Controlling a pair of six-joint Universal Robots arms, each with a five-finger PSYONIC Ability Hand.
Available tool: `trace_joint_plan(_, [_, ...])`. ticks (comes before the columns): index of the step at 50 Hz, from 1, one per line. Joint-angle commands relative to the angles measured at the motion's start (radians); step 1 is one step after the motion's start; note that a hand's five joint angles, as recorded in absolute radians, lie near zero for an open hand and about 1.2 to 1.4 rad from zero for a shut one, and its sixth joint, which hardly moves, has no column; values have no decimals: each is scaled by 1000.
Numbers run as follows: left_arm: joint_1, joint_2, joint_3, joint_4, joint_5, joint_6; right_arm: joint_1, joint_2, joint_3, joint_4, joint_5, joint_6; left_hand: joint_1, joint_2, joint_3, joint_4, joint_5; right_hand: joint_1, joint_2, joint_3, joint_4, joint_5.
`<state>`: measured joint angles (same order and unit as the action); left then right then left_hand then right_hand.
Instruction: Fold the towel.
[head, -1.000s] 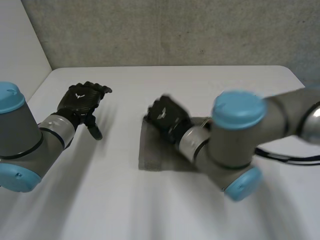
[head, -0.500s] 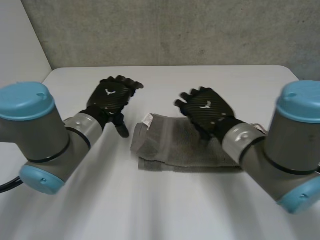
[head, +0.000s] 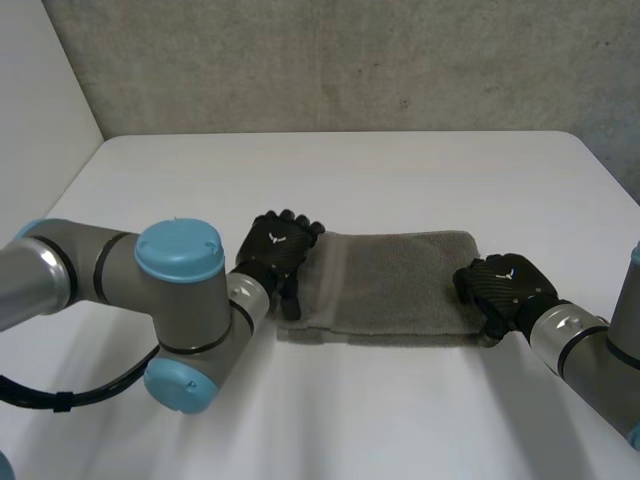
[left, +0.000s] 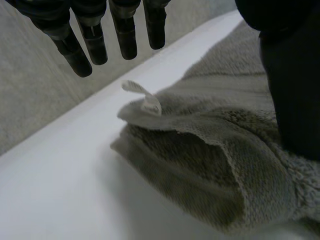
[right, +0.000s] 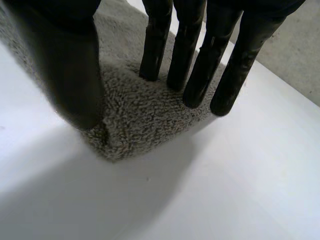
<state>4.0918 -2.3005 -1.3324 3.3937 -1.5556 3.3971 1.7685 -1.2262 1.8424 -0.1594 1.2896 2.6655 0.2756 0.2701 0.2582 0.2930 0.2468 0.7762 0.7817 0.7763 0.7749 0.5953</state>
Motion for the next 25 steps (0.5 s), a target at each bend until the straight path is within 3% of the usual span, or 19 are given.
trace_joint_plan(1, [-28,10,-56,-54,-3,-6,8,31,-29,-15,56,-10,-45,-39,-27,-62,-190,527,522,527,528,533])
trace_joint_plan(2, [-39,19,-65,-74,-4,-10,14,31,-37,-20,72,-15,-45,-39,-27,-62,-190,619,614,619,620,625])
trace_joint_plan(11, [-57,104,-122,-140,-23,-19,29,24,-107,-57,168,-159,-47,-42,-30,-65,-193,620,615,620,621,626])
trace_joint_plan(14, [-51,141,-146,-143,-23,-35,104,27,-152,-65,198,-239,-47,-42,-30,-65,-193,620,615,620,621,626])
trace_joint_plan(16, [-41,176,-162,-143,-23,-50,225,33,-221,-72,201,-289,-50,-45,-33,-68,-196,620,615,620,621,626])
trace_joint_plan(20, [-14,216,-172,-140,-27,-55,321,47,-282,-74,198,-308,-50,-45,-33,-68,-196,620,615,620,621,626])
trace_joint_plan(25, [82,276,-180,-140,-47,-53,424,119,-377,-75,181,-308,-50,-45,-33,-68,-196,620,615,620,621,626])
